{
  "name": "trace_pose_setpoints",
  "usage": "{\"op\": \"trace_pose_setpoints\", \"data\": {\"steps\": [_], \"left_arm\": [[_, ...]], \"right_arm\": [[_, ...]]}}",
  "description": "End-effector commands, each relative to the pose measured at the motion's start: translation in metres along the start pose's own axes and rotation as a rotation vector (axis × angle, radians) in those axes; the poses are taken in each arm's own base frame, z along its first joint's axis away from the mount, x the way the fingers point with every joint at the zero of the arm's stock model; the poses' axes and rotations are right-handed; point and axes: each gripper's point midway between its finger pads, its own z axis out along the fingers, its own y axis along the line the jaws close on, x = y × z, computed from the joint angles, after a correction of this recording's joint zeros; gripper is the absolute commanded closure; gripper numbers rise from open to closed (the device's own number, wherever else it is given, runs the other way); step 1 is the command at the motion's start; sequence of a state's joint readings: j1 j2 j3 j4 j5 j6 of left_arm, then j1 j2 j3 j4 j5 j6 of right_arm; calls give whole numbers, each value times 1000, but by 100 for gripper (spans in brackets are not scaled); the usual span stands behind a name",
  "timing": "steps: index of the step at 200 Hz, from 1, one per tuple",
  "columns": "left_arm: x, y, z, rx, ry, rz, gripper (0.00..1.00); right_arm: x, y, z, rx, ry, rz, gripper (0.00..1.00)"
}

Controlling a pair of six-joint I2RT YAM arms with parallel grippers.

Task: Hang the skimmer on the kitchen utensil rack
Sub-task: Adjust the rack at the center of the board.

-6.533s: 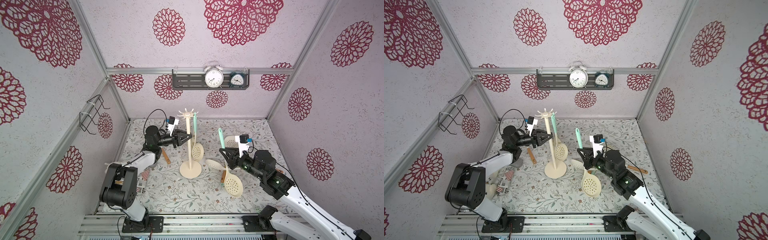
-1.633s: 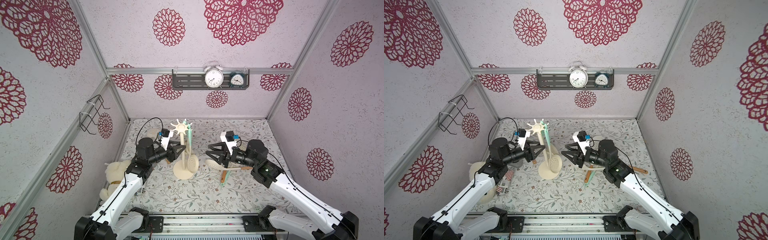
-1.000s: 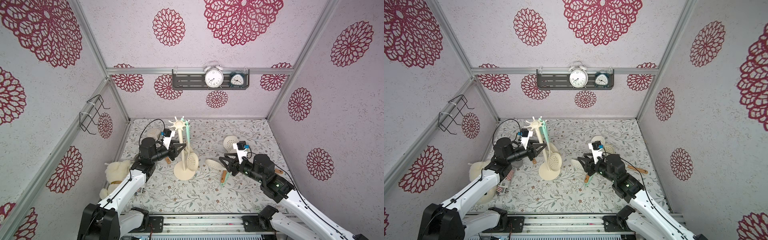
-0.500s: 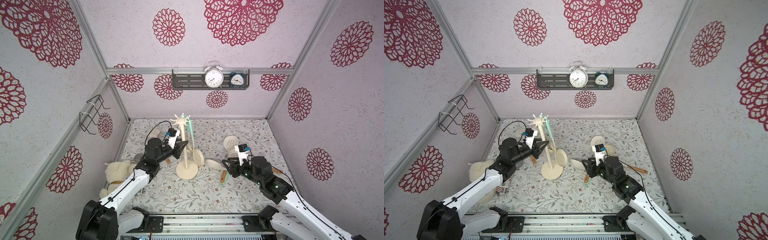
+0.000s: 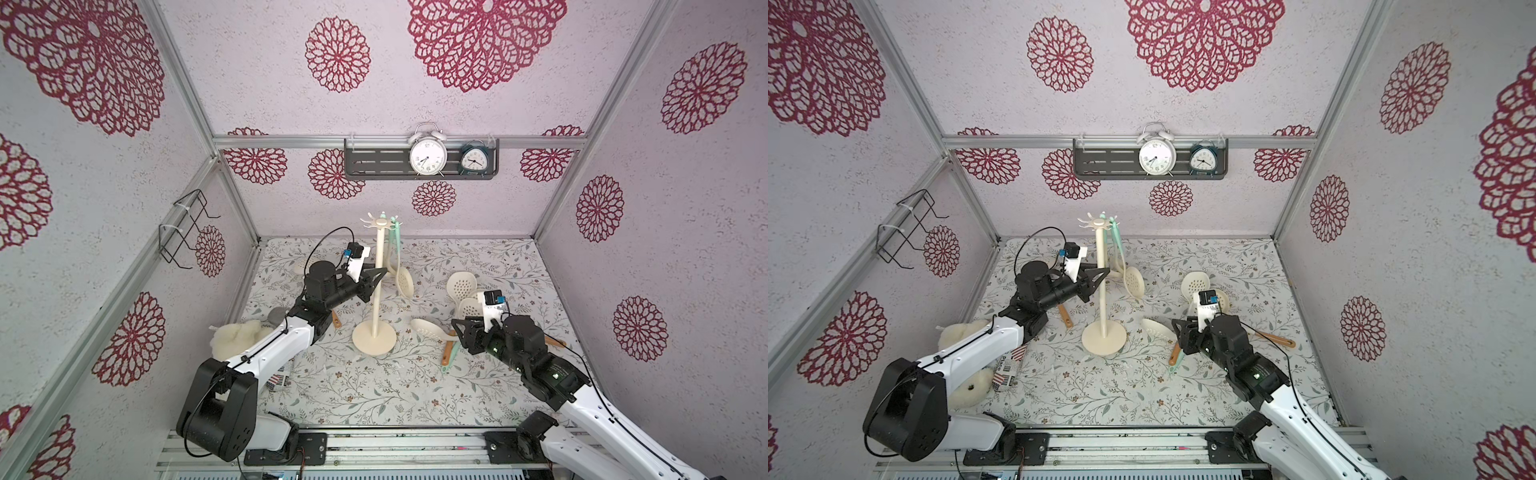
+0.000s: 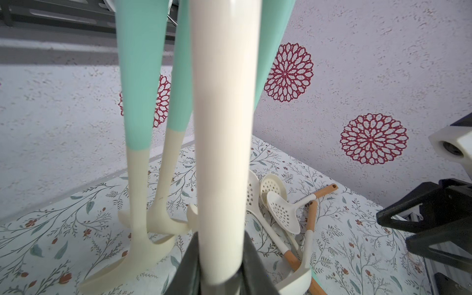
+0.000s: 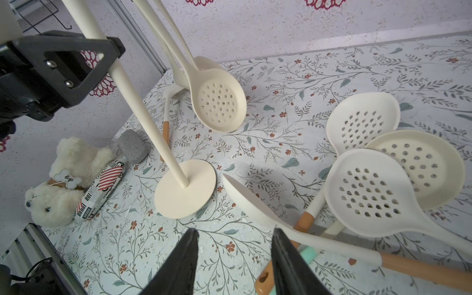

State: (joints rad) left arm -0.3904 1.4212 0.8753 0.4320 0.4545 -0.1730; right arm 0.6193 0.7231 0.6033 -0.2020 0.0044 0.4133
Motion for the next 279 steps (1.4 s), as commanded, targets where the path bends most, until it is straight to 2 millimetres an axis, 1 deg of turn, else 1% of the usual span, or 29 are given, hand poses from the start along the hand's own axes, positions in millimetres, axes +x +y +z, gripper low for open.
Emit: {"op": "trace_pose_setpoints", "data": {"steps": [1, 13, 25, 51, 69, 90, 103, 117, 130, 146, 156, 176, 185, 197, 208, 221, 236, 260, 279], "left_arm": [[-53, -4, 2, -3, -152, 113, 100], [-54, -6, 2, -1, -154, 121, 100], [-51, -7, 1, -2, -150, 121, 100], [-36, -8, -7, -17, -128, 107, 100], [-24, -10, -15, -23, -112, 87, 100], [-9, -15, -22, -19, -90, 64, 100], [0, -17, -26, -17, -76, 46, 93], [6, -19, -30, -18, -71, 30, 85], [11, -21, -35, -20, -65, 18, 79], [15, -21, -40, -28, -56, 7, 70], [17, -21, -43, -33, -49, 1, 66], [24, -21, -51, -52, -34, -7, 54], [25, -21, -55, -64, -32, -9, 49], [26, -21, -60, -75, -31, -17, 41], [27, -21, -66, -88, -31, -29, 37], [29, -20, -75, -117, -33, -50, 32], [35, -14, -89, -185, -19, -93, 30], [44, -4, -115, -306, -3, -195, 32], [51, -8, -131, -324, 3, -281, 33]], "right_arm": [[0, -5, -1, 20, -13, 25, 50], [2, -6, 0, 18, -12, 31, 50], [5, -7, 1, 16, -10, 38, 50], [9, -8, 5, 18, 0, 54, 49], [12, -16, 8, 64, 24, 90, 43], [23, -27, 14, 133, 95, 136, 36], [32, -33, 18, 177, 149, 165, 32], [42, -45, 21, 252, 195, 213, 26], [48, -51, 23, 292, 238, 215, 20], [46, -67, 21, 383, 249, 229, 17], [40, -78, 19, 443, 244, 257, 16], [29, -92, 20, 478, 241, 247, 13], [24, -97, 22, 483, 243, 228, 14], [22, -106, 24, 496, 256, 217, 22], [23, -113, 29, 501, 284, 229, 31], [23, -117, 36, 495, 318, 230, 34], [17, -126, 41, 520, 324, 213, 37], [-3, -155, 43, 559, 297, 236, 38], [-13, -179, 44, 566, 285, 231, 39]]}}
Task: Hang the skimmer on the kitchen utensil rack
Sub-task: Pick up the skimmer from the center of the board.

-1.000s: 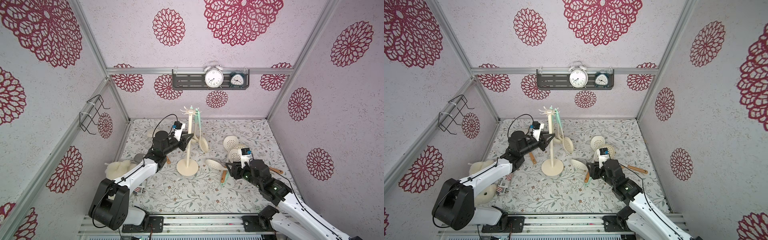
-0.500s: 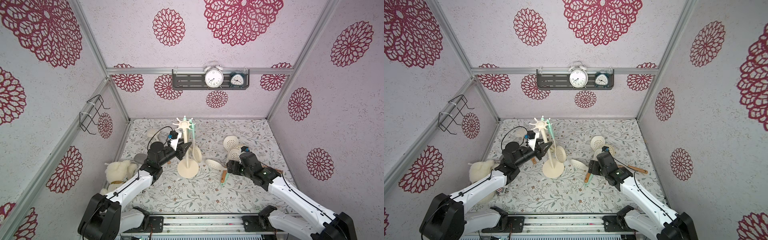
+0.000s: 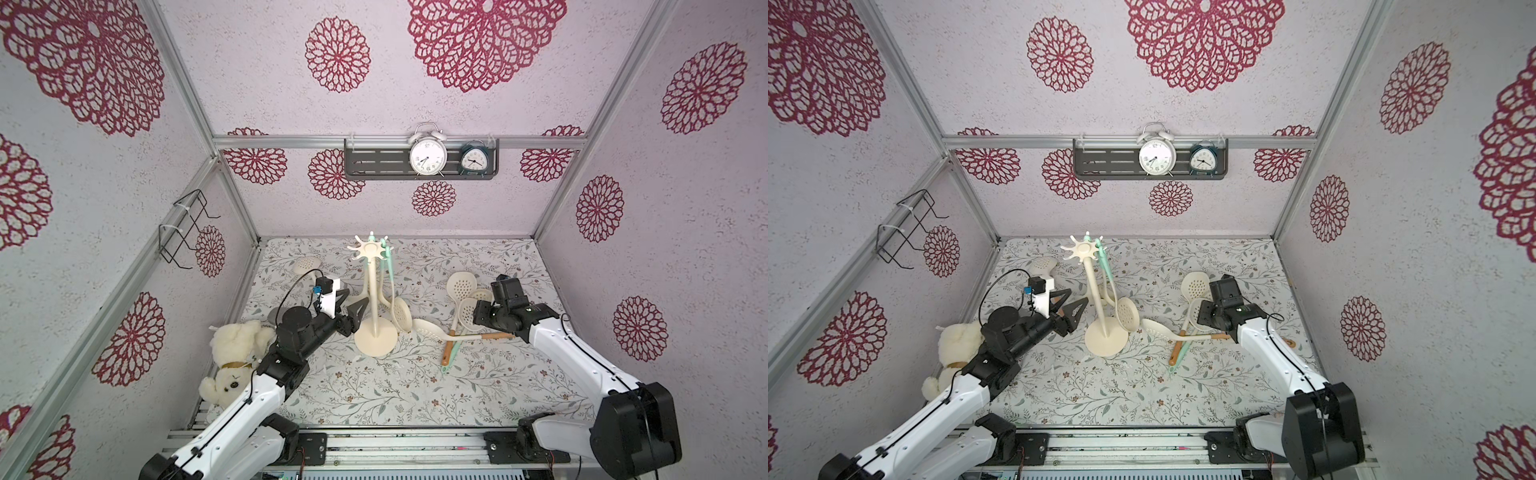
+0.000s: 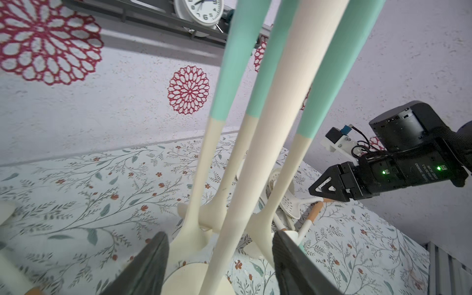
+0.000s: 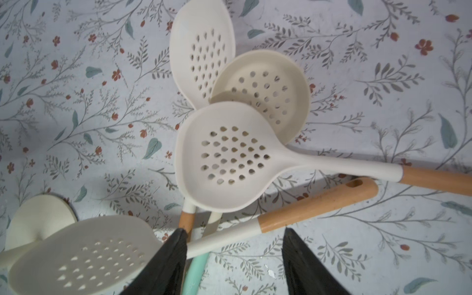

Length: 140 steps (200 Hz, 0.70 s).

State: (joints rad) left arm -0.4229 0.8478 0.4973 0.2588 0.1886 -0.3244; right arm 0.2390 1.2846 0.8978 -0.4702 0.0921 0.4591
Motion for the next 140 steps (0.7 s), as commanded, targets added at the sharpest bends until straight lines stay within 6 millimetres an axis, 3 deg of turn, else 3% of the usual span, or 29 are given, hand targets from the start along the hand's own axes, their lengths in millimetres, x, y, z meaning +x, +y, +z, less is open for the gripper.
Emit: {"op": "trace_pose_setpoints", "data": {"steps": [1, 63, 109, 140], "left_arm": [[23, 16, -18, -108, 75, -135, 33], [44, -14, -56, -69, 162, -256, 33], [37, -53, -64, 15, 212, -181, 33], [28, -83, -55, 81, 242, -109, 33]], "right_arm": [[-33, -16, 0, -10, -53, -23, 40], [-44, -56, 35, -126, -36, 26, 34], [-43, -61, 63, -267, -38, 63, 40], [-44, -49, 77, -375, -16, 39, 41]]}}
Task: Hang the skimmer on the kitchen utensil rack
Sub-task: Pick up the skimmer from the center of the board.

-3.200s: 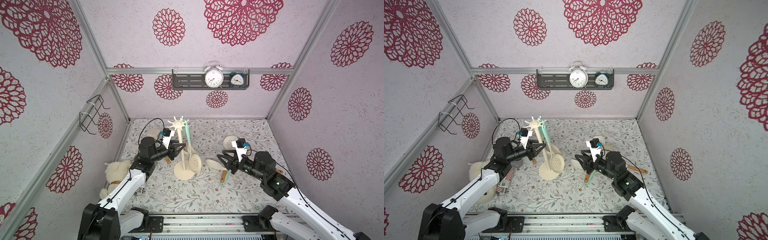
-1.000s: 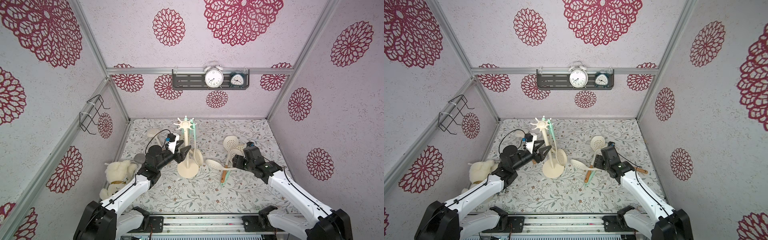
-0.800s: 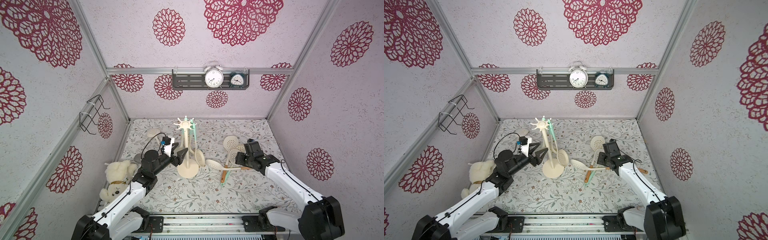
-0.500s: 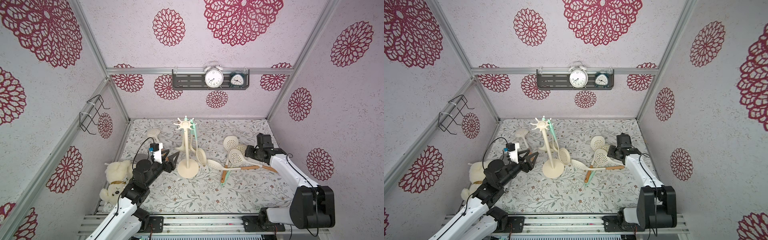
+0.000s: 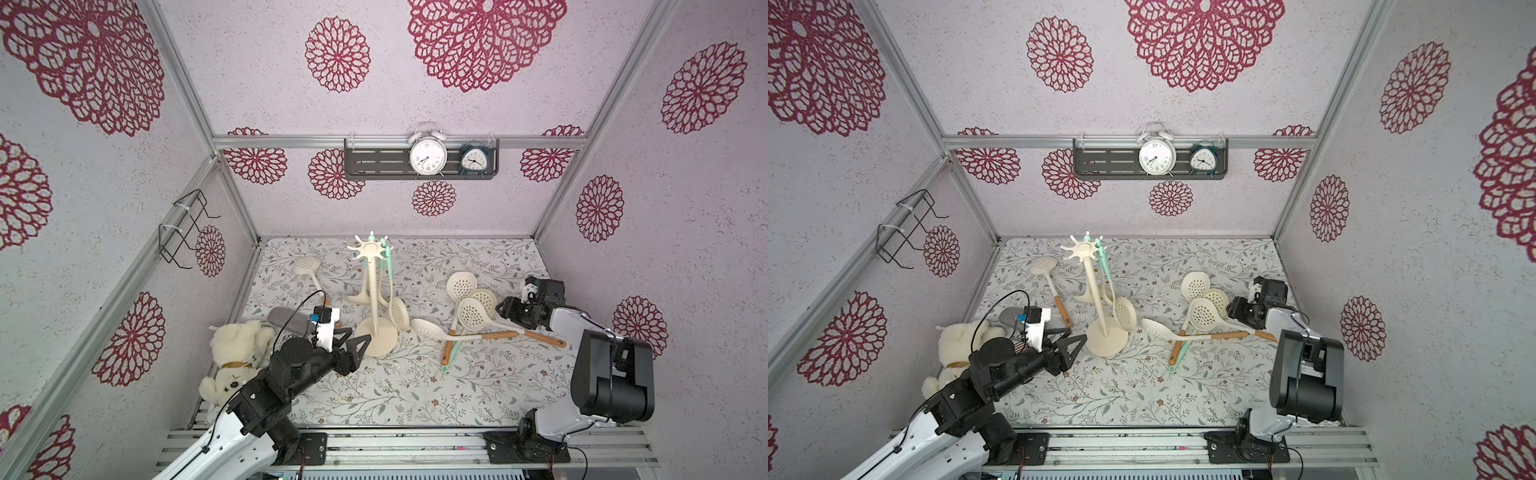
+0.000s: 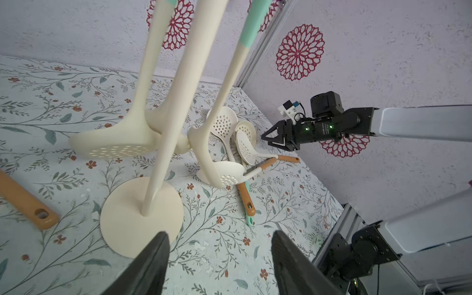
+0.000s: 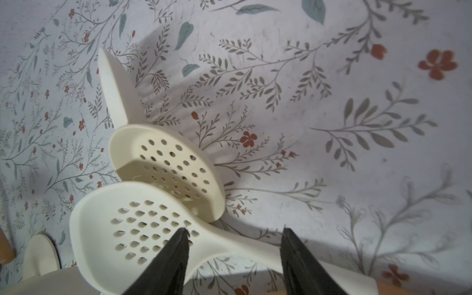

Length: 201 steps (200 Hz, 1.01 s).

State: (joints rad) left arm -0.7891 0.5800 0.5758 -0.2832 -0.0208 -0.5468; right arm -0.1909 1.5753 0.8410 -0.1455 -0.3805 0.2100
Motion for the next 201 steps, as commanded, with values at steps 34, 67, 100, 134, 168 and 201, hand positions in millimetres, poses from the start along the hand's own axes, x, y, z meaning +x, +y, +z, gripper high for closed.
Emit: {"op": "trace_pose_setpoints", "data": {"steps": [34, 67, 100, 134, 168, 201], "left_arm": [[-18, -46, 21, 70, 42, 111, 34], [-26, -66, 30, 112, 63, 137, 36], [-34, -76, 33, 129, 71, 157, 37], [-38, -79, 35, 131, 75, 164, 37], [-38, -80, 38, 131, 78, 168, 38], [-40, -83, 39, 136, 77, 172, 38]], "right_arm": [[-22, 25, 18, -185, -33, -78, 45], [-20, 16, 33, -167, -9, -74, 45], [-18, 16, 42, -194, 9, -86, 50], [-23, 18, 40, -200, -17, -100, 63], [-37, 16, 25, -143, -82, -131, 77], [-47, 10, 10, -60, -137, -152, 93]]}}
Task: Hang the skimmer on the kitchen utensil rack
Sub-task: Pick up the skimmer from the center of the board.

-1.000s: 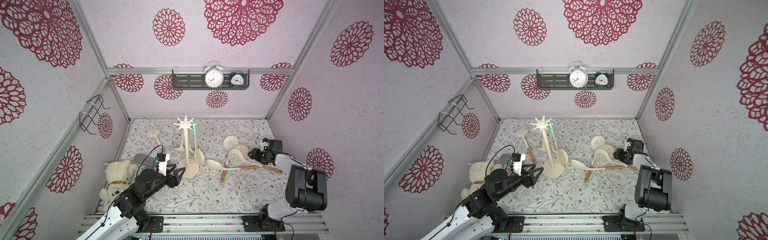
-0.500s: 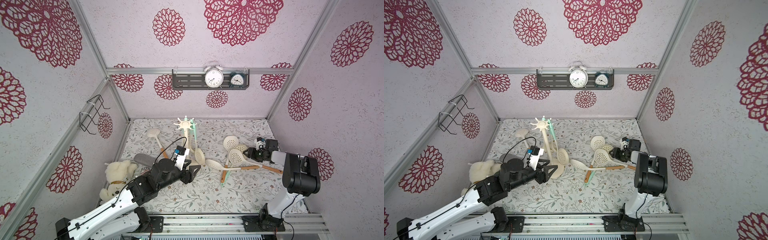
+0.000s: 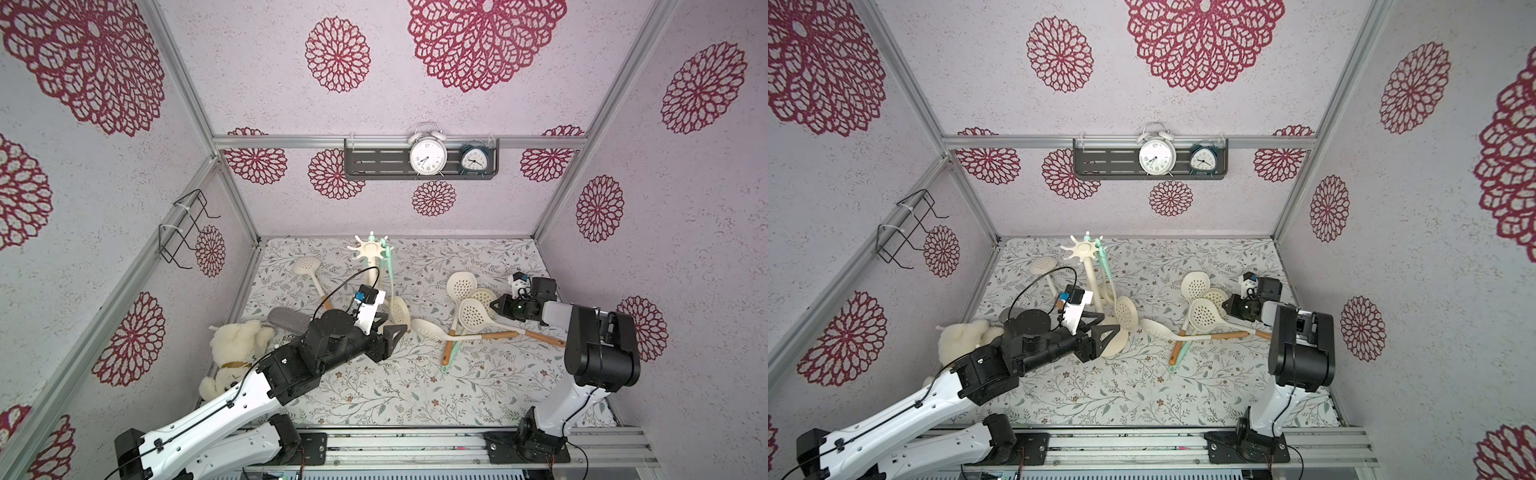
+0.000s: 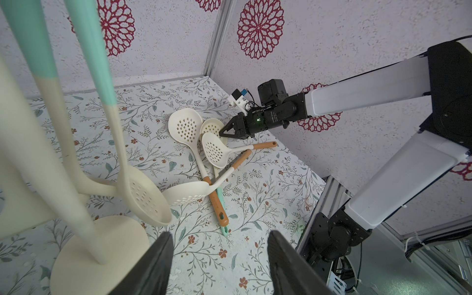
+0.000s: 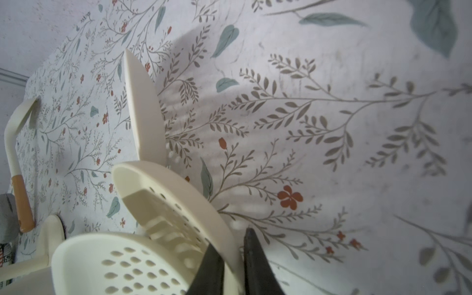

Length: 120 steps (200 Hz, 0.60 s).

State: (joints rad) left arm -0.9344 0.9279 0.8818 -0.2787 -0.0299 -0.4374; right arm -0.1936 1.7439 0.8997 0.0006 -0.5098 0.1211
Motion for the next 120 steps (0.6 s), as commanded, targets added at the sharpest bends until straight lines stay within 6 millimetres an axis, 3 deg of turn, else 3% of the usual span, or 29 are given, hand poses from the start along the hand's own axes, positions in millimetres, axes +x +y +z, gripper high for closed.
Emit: {"op": "trace_pose_setpoints", "data": {"steps": [1, 18, 47, 79, 120], "left_arm": [[-9, -10, -3, 30, -10, 22, 38], [-11, -10, -3, 28, -11, 28, 38], [-16, -11, -5, 21, -13, 40, 38], [-26, -15, -4, 25, -29, 41, 38], [-42, -20, 1, 24, -49, 48, 38]], "right_arm": [[-32, -1, -25, 81, -119, -59, 93], [-38, -5, -39, 144, -160, -71, 100], [-58, -15, -80, 318, -292, -81, 100], [-89, -16, -150, 505, -503, -74, 100], [-120, 11, -238, 581, -809, -63, 100]]}}
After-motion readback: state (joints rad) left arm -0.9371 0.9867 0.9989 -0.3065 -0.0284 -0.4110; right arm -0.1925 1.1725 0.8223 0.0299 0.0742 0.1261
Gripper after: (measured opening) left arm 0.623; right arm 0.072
